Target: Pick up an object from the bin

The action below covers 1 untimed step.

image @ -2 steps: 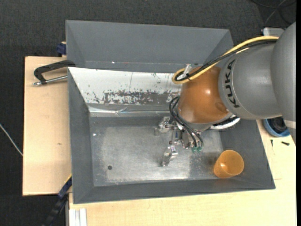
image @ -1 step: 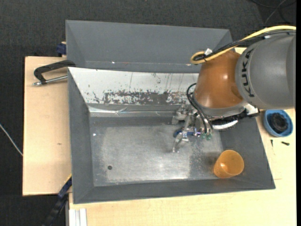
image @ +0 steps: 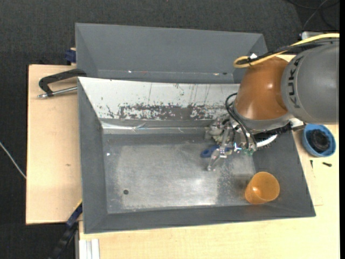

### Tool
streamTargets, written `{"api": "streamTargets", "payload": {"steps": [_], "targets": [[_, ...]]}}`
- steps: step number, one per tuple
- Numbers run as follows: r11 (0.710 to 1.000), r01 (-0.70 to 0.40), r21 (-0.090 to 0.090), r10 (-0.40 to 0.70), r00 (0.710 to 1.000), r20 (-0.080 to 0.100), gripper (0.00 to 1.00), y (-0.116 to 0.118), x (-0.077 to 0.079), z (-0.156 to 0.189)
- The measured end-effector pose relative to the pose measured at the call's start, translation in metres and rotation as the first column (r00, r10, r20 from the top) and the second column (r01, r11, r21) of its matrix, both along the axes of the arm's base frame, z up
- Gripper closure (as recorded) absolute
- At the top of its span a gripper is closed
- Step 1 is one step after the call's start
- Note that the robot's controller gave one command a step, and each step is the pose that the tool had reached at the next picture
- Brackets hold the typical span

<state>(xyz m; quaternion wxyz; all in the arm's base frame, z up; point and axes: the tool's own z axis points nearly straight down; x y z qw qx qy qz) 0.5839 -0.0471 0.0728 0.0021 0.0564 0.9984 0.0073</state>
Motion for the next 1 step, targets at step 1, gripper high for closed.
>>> {"api": "streamTargets", "payload": {"steps": [1], "targets": [[1.000,0.006,-0.008,-0.006,1.000,0.001,1.00,-0.0040,0.0000,0.0006]]}}
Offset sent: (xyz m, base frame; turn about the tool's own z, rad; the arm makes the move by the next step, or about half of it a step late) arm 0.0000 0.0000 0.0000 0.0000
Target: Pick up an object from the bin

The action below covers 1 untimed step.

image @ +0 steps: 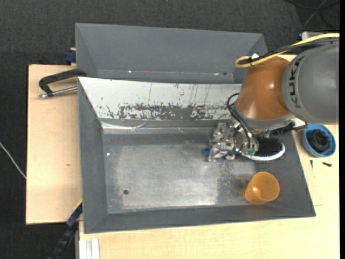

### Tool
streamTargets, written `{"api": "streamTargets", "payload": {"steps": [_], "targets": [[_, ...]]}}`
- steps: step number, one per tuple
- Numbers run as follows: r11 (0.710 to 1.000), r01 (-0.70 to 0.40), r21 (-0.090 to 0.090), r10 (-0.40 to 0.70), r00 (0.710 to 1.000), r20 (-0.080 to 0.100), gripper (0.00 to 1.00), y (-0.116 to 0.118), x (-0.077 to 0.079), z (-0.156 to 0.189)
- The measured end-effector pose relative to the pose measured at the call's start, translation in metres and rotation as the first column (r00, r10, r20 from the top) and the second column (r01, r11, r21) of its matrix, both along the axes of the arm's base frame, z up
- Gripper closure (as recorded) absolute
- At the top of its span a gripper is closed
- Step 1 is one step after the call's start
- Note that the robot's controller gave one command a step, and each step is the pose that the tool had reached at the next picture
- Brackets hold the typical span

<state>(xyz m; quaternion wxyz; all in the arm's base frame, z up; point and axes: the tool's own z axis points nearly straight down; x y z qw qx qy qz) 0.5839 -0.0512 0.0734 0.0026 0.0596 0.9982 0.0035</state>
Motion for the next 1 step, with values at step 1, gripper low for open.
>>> {"api": "streamTargets", "payload": {"steps": [1], "targets": [[0.992,-0.123,-0.008,0.123,0.992,0.009,1.00,-0.0453,-0.0150,0.1611]]}}
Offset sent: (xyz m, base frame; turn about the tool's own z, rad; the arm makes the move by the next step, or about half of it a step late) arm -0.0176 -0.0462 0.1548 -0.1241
